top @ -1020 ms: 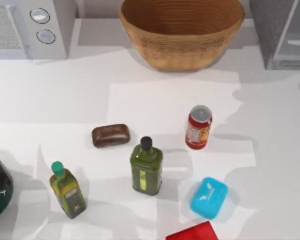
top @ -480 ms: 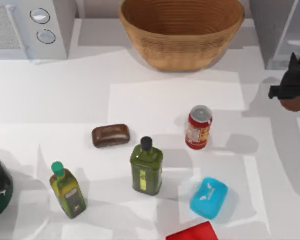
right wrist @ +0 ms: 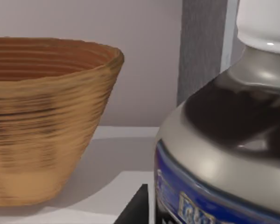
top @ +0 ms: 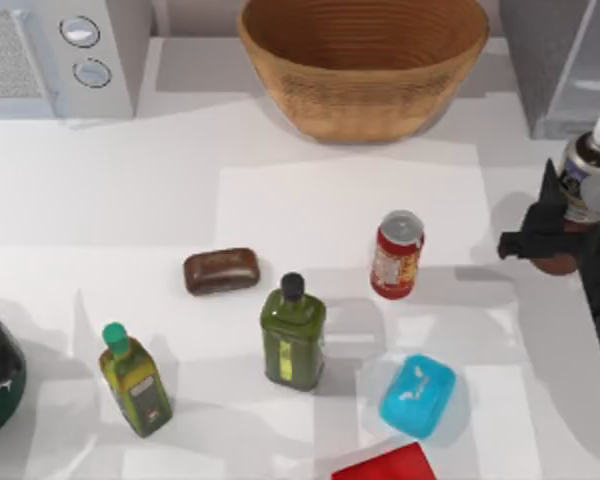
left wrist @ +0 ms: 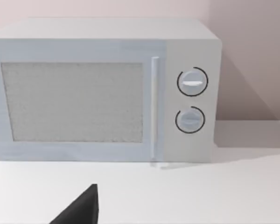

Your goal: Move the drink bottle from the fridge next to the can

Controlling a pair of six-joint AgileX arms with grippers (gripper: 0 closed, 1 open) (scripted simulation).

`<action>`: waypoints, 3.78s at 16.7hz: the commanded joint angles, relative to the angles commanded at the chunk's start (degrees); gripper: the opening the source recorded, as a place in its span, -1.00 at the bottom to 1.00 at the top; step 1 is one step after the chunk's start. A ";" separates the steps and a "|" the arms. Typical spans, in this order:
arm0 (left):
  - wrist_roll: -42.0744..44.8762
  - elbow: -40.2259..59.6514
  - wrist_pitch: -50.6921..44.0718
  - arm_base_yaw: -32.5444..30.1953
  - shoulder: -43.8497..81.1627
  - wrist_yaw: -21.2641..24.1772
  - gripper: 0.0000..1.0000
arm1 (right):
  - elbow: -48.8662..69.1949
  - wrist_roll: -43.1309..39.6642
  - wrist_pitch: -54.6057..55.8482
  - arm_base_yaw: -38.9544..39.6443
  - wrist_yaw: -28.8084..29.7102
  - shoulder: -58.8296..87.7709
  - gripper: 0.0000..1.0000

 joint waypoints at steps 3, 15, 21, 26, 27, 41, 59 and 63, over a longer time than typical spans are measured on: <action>0.00 0.00 0.00 0.00 0.00 0.00 1.00 | 0.33 0.12 -0.08 -0.18 -0.15 0.16 -1.00; 0.00 0.00 0.00 0.00 0.00 0.00 1.00 | 0.00 0.00 0.00 0.00 0.00 0.00 -0.40; 0.00 0.00 0.00 0.00 0.00 0.00 1.00 | 0.00 0.00 0.00 0.00 0.00 0.00 0.51; 0.00 0.00 0.00 0.00 0.00 0.00 1.00 | 0.00 0.00 0.00 0.00 0.00 0.00 1.00; 0.00 0.00 0.00 0.00 0.00 0.00 1.00 | 0.00 0.00 0.00 0.00 0.00 0.00 1.00; 0.00 0.00 0.00 0.00 0.00 0.00 1.00 | -5.78 0.22 1.83 3.53 3.00 -3.51 1.00; 0.00 0.00 0.00 0.00 0.00 0.00 1.00 | -9.43 -2.44 -33.57 -4.34 -4.64 -43.26 1.00; 0.00 0.00 0.00 0.00 0.00 0.00 1.00 | -12.13 -2.28 -53.46 -10.03 -10.85 -65.35 1.00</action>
